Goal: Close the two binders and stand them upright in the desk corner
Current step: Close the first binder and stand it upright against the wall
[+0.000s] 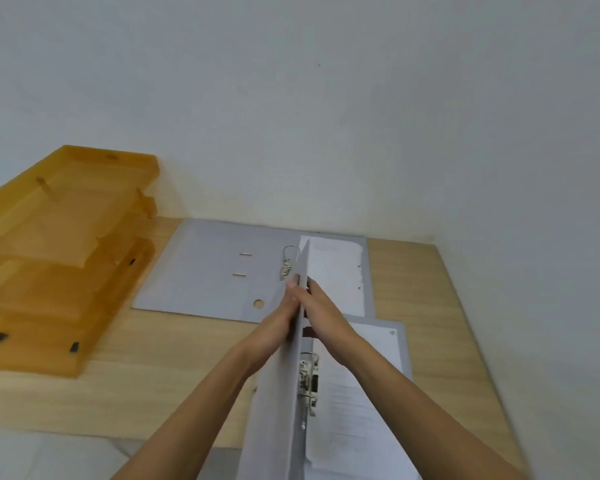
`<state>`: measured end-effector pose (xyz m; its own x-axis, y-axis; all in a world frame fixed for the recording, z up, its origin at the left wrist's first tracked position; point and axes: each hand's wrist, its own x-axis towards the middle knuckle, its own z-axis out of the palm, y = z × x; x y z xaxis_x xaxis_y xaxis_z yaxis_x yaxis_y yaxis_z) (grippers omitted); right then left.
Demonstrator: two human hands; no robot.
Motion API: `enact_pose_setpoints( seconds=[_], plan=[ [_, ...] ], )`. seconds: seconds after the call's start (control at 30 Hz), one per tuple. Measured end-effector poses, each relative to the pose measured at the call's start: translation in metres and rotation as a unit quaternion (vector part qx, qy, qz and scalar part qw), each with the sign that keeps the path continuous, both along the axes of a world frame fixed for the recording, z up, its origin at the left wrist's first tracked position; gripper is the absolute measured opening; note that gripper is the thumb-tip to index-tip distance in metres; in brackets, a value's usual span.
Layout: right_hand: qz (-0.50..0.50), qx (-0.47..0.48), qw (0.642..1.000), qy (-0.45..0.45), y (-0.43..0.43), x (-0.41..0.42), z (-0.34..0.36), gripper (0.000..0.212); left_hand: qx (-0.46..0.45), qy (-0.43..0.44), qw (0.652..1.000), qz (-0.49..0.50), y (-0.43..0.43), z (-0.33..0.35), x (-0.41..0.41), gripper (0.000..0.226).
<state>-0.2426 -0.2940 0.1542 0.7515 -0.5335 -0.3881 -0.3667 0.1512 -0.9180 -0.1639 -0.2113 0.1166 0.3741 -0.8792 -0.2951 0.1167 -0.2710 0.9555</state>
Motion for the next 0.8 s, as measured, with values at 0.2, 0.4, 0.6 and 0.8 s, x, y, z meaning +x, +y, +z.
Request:
enact_pose_setpoints(
  seconds=[0.2, 0.4, 0.6, 0.8],
  plan=[
    [-0.084, -0.085, 0.992, 0.028, -0.059, -0.074, -0.026, 0.038, 0.123, -0.135, 0.980, -0.085, -0.021, -0.039, -0.028, 0.072],
    [-0.201, -0.070, 0.969, 0.128, -0.107, -0.158, -0.091, 0.047, 0.240, -0.269, 0.926, -0.115, -0.018, -0.091, -0.043, 0.088],
    [-0.136, -0.146, 0.947, 0.253, -0.101, -0.182, -0.144, 0.086, 0.264, -0.144, 0.953, 0.040, 0.007, -0.116, -0.055, 0.082],
    [0.086, -0.291, 0.904, 0.301, -0.086, -0.161, -0.163, 0.082, 0.291, -0.135, 0.946, 0.048, 0.019, -0.119, -0.064, 0.071]
  ],
)
